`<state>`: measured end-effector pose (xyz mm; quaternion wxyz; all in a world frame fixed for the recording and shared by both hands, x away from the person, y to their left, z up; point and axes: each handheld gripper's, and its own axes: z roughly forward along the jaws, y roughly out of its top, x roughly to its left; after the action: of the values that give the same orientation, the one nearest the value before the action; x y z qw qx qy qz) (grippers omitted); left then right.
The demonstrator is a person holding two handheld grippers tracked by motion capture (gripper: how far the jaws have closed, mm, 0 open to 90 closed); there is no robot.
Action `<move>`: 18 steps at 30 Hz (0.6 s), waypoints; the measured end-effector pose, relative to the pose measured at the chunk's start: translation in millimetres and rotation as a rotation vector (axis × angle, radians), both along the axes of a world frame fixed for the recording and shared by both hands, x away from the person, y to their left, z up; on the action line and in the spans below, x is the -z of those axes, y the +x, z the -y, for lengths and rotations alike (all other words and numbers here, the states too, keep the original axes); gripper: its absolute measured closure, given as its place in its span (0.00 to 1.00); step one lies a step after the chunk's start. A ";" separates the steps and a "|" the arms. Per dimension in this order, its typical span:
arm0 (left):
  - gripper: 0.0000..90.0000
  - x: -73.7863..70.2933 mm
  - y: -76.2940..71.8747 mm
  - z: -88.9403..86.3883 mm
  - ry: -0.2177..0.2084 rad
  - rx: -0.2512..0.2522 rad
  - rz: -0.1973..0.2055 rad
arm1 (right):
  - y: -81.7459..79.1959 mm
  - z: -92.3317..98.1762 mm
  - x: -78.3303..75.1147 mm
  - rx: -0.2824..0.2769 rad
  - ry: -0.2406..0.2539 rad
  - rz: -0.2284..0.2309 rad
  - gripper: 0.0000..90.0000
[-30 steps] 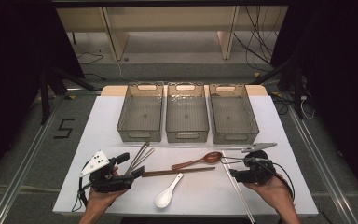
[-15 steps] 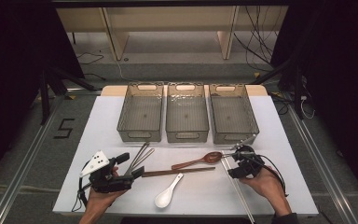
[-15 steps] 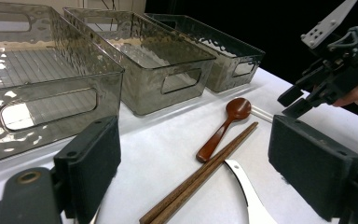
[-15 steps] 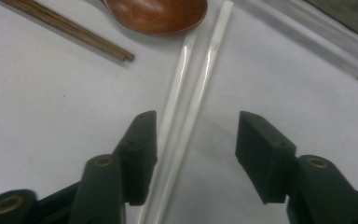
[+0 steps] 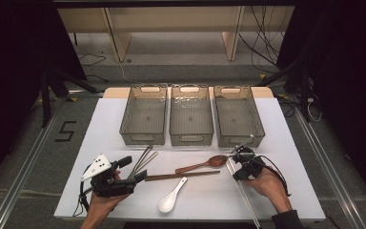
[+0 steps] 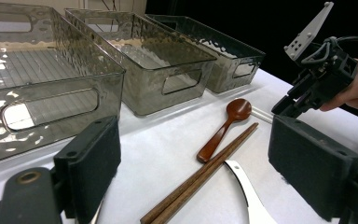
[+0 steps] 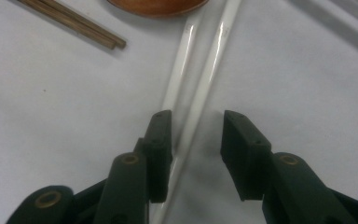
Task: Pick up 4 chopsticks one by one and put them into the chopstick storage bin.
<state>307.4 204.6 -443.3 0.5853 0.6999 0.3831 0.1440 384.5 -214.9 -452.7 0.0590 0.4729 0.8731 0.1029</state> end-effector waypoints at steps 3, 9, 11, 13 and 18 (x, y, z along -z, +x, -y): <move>0.18 0.0 0.1 0.2 -0.001 -0.001 0.000 | 0.7 -0.2 1.4 -0.002 -0.008 -0.009 0.73; 0.18 -0.1 0.0 0.1 -0.001 -0.001 0.001 | -0.1 -0.5 0.6 -0.016 -0.027 -0.032 0.76; 0.18 -0.1 0.1 -0.2 0.001 -0.002 0.001 | -1.8 -1.1 0.4 -0.018 -0.033 -0.039 0.75; 0.18 -0.1 0.0 -0.1 0.002 -0.002 0.001 | -3.5 -0.6 0.3 -0.021 -0.033 -0.045 0.76; 0.18 -0.1 0.0 0.2 0.000 -0.001 0.001 | -6.5 -0.1 0.1 -0.039 -0.044 -0.055 0.81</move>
<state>307.3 204.4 -443.2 0.5852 0.6997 0.3833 0.1447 378.0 -214.8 -452.8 0.0432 0.4568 0.8856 0.0717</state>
